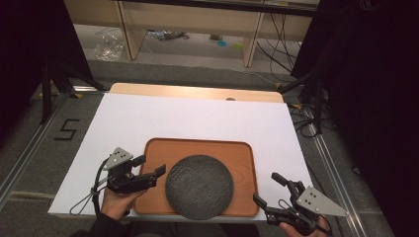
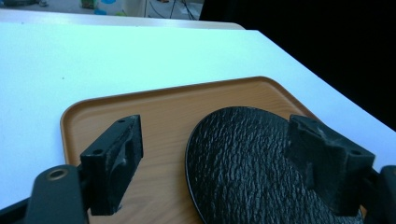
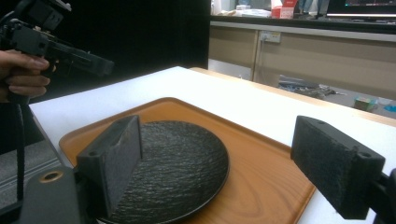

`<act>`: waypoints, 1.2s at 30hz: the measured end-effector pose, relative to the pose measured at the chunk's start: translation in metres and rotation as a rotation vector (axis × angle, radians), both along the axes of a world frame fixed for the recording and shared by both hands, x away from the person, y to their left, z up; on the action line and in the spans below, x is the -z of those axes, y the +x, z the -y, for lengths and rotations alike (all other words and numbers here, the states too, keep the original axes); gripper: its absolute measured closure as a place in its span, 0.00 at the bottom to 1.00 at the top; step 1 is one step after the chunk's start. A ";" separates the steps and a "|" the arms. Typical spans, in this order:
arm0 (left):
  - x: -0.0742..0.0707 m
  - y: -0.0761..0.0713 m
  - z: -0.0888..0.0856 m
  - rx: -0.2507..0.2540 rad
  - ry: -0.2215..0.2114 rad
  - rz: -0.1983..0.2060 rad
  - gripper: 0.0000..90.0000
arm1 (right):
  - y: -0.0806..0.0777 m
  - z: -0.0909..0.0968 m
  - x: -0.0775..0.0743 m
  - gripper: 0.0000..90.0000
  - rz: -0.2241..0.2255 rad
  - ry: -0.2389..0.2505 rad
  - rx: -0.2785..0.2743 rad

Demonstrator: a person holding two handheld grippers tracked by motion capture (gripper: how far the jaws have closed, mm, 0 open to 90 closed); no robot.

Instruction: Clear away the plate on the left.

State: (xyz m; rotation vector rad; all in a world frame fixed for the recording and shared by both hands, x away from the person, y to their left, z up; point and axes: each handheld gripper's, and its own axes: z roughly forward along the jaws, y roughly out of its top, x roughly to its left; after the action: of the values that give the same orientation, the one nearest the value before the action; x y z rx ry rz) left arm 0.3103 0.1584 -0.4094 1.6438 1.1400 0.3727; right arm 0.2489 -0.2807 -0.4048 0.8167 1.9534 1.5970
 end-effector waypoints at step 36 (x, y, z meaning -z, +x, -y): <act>-0.013 -0.053 -0.002 0.138 0.077 0.128 0.21 | -0.001 -0.002 0.000 0.19 0.023 0.017 -0.007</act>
State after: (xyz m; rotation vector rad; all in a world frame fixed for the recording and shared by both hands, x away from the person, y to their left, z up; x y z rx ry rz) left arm 0.2575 0.1603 -0.3962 1.7294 0.9213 0.4310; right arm 0.2479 -0.2791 -0.4049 0.7960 1.9310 1.6216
